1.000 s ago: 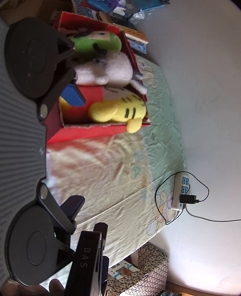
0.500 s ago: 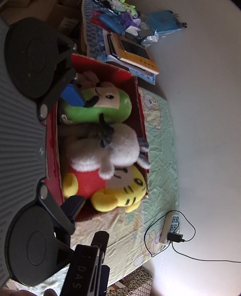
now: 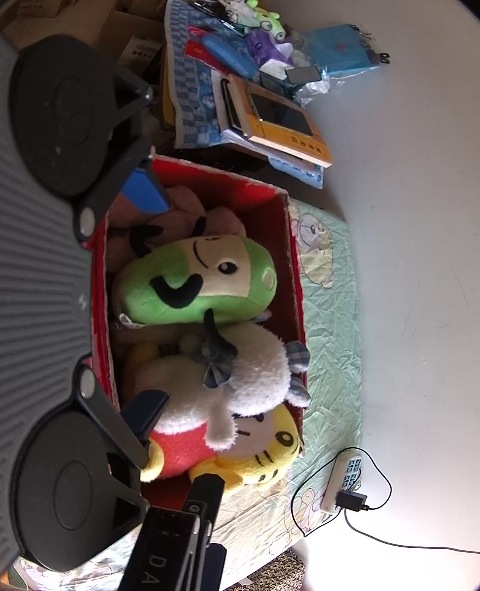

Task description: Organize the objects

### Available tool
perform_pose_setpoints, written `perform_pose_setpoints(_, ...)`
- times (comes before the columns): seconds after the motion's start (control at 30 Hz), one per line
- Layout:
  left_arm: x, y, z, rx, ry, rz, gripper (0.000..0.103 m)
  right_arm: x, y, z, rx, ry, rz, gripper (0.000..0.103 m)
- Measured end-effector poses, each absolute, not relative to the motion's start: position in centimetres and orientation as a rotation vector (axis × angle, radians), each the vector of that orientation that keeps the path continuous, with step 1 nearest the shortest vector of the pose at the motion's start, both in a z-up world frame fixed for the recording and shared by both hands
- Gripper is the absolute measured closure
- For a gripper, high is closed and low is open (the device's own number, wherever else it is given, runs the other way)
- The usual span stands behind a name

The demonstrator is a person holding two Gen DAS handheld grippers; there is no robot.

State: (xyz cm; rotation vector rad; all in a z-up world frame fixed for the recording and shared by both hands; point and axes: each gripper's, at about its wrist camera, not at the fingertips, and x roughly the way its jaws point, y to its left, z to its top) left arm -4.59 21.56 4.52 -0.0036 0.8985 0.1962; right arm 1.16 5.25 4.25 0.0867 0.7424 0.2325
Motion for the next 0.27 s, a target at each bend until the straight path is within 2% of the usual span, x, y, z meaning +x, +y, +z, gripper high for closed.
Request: perform_pose_setpoints(0.27,-3.88,22.03,4.34,0.009,0.889,0.186,0.003,1.24,6.02,4.12,0.089,0.746,0.211,0.025)
